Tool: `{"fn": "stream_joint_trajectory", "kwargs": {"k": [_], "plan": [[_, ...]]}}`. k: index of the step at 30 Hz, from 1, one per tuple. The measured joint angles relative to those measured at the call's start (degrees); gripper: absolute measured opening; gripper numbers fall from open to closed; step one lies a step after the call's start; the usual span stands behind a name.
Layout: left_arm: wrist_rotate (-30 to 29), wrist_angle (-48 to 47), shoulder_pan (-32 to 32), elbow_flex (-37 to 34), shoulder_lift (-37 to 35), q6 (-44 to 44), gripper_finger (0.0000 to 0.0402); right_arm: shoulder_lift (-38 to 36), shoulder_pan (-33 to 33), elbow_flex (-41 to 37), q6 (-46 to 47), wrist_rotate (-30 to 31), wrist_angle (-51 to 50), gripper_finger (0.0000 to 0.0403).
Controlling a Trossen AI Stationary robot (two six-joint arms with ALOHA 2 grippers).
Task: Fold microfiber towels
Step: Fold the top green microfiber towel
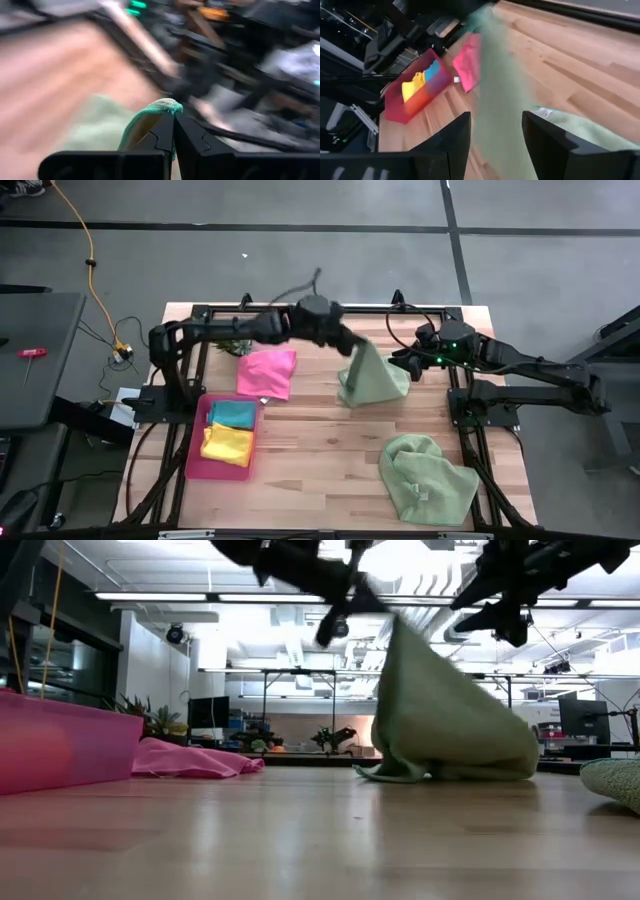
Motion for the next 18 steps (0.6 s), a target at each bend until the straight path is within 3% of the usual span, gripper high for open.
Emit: {"fn": "stream_joint_trajectory", "kwargs": {"k": [8, 13, 18], "plan": [[-14.8, -24.5, 7.3, 0.0, 1.2, 15.5, 0.0, 1.3, 0.1, 0.0, 3.9, -0.9, -0.1, 0.017], [-16.9, -32.4, 8.8, -0.1, 3.7, 20.1, 0.0, 4.4, 2.3, 0.0, 4.6, -0.9, 0.1, 0.017], [-15.4, -32.9, 8.4, -0.1, 6.9, 20.8, 0.0, 10.8, 6.7, 0.0, 4.6, -0.9, 1.0, 0.017]]}}
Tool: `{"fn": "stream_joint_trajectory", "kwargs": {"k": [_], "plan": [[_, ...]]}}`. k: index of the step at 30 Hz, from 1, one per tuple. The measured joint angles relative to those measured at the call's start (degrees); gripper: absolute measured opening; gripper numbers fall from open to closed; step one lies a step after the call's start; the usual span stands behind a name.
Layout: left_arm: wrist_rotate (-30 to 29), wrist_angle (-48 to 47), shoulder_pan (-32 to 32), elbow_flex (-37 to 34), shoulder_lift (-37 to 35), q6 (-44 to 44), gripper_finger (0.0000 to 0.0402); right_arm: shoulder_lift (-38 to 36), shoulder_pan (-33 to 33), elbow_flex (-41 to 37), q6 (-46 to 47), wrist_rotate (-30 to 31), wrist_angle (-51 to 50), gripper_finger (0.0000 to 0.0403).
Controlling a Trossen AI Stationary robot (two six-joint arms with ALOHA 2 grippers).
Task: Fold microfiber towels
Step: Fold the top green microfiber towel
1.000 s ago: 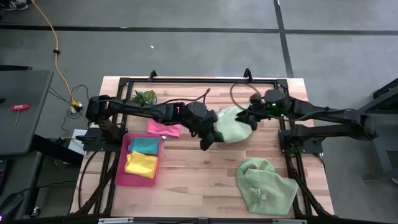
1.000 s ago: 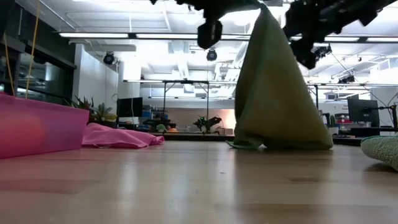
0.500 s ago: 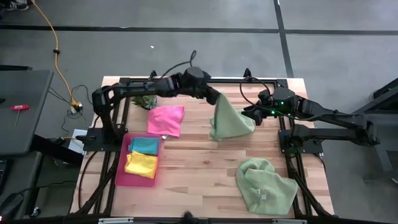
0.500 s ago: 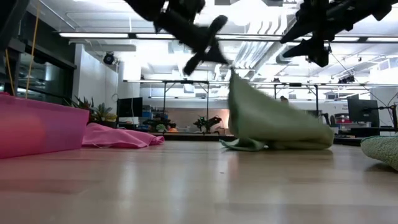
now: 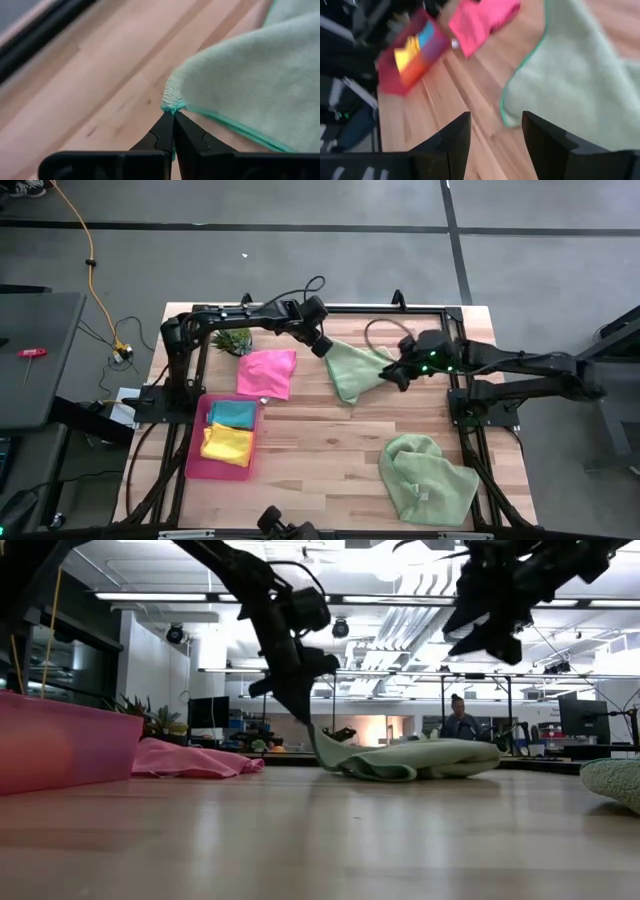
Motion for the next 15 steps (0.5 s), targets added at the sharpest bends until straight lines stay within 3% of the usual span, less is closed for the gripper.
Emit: {"fn": "stream_joint_trajectory", "kwargs": {"k": [7, 15], "plan": [[2.9, -2.1, -1.4, 0.0, 2.9, 4.2, 0.0, 12.5, 6.6, 0.0, -3.6, 0.5, 3.5, 0.017], [2.6, -2.6, -1.9, 0.0, 3.5, 4.8, 0.0, 25.4, 11.8, 0.0, -4.8, 8.1, 9.5, 0.017]]}}
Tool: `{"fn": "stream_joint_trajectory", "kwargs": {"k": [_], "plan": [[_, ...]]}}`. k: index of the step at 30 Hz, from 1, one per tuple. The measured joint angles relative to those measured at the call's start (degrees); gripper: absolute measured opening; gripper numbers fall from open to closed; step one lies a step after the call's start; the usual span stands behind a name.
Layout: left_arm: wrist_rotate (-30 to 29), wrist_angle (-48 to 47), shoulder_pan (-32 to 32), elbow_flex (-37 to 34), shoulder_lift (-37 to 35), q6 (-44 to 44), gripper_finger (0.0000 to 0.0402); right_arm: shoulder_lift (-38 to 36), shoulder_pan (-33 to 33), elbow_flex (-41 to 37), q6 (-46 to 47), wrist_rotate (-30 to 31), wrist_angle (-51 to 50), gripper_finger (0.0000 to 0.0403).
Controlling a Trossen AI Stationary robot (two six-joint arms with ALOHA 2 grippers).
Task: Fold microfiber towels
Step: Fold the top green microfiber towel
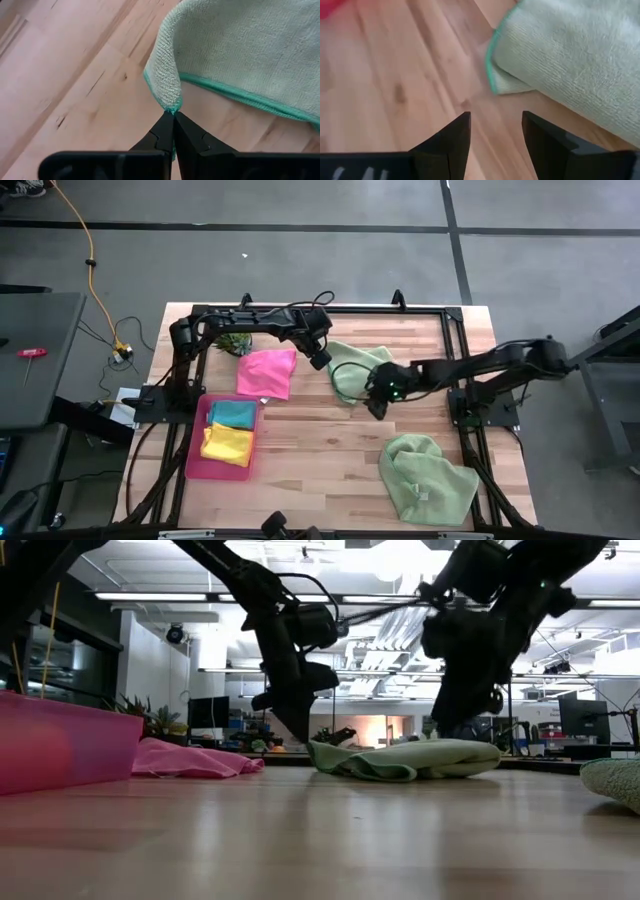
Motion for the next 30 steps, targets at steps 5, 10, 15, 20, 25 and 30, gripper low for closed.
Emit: {"fn": "stream_joint_trajectory", "kwargs": {"k": [5, 10, 15, 20, 25, 30], "plan": [[-0.1, -0.2, 0.1, 0.0, 0.0, 0.0, 0.0, 5.5, 3.4, 0.4, 2.4, 1.9, 4.5, 0.017], [-0.1, -0.2, 0.1, 0.0, 0.0, 0.0, 0.0, 10.4, 7.3, 6.0, 3.3, 9.2, 0.0, 0.017], [-0.1, -0.2, 0.1, 0.0, 0.0, 0.0, 0.0, 16.5, 9.3, 13.2, 7.8, 19.1, -8.7, 0.017], [-0.1, -0.5, 0.1, 0.0, 0.0, 0.8, 0.0, 22.7, 9.4, 19.4, 12.2, 19.9, -14.7, 0.017], [0.1, -0.7, 0.2, 0.0, 0.0, 1.1, 0.0, 28.2, 9.4, 23.8, 16.8, 21.1, -19.5, 0.0169], [0.1, -0.8, 0.2, 0.0, 0.0, 1.1, 0.0, 30.8, 9.4, 26.1, 20.5, 22.6, -21.0, 0.0161]]}}
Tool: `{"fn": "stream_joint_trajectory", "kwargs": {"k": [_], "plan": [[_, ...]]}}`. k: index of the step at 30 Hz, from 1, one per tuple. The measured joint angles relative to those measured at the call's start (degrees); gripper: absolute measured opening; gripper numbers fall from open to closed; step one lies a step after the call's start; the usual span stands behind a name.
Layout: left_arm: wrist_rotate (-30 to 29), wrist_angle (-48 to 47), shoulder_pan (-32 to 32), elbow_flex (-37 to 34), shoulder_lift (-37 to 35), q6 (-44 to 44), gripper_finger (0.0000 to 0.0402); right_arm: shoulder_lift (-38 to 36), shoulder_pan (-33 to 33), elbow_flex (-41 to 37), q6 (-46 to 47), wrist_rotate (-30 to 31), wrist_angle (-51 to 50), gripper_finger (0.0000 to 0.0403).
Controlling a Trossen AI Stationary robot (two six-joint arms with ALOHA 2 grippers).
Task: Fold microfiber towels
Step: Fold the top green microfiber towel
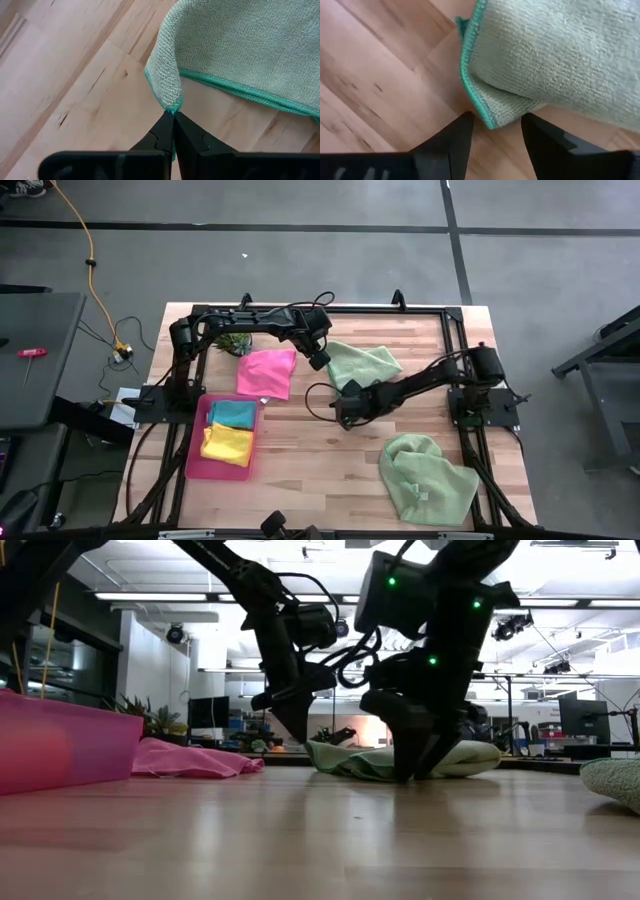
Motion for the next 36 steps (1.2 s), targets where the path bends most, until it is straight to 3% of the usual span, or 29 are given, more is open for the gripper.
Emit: {"fn": "stream_joint_trajectory", "kwargs": {"k": [3, 7, 16, 23, 28, 32, 36], "plan": [[0.0, -0.1, 0.0, 0.0, 0.0, 0.0, 0.0, 0.0, 0.1, 0.1, 2.6, 1.6, -2.4, 0.0119], [0.0, -0.8, 0.0, 0.0, 0.0, 2.1, 0.0, -1.6, -0.8, -0.3, 1.1, 4.8, -8.4, 0.002], [0.0, -5.3, 0.1, 0.0, -0.4, 4.5, 0.0, -14.6, -3.2, -1.1, -9.7, 5.7, -17.9, 0.0002], [-0.2, -7.2, 0.2, 0.0, -3.9, 6.5, 0.0, -31.9, -6.7, -12.3, -20.9, -11.5, -16.9, 0.0001], [0.0, -6.6, 0.3, 0.0, -9.0, 6.5, 0.0, -44.3, -9.0, -16.8, -22.6, -24.3, -16.0, 0.0], [0.2, -6.9, 0.3, 0.0, -14.5, 6.5, 0.0, -50.5, -10.9, -15.3, -22.7, -28.3, -16.7, 0.0], [0.0, -7.1, 0.3, 0.5, -20.5, 6.3, 0.0, -52.5, -13.5, -9.7, -24.8, -27.4, -20.3, 0.0]]}}
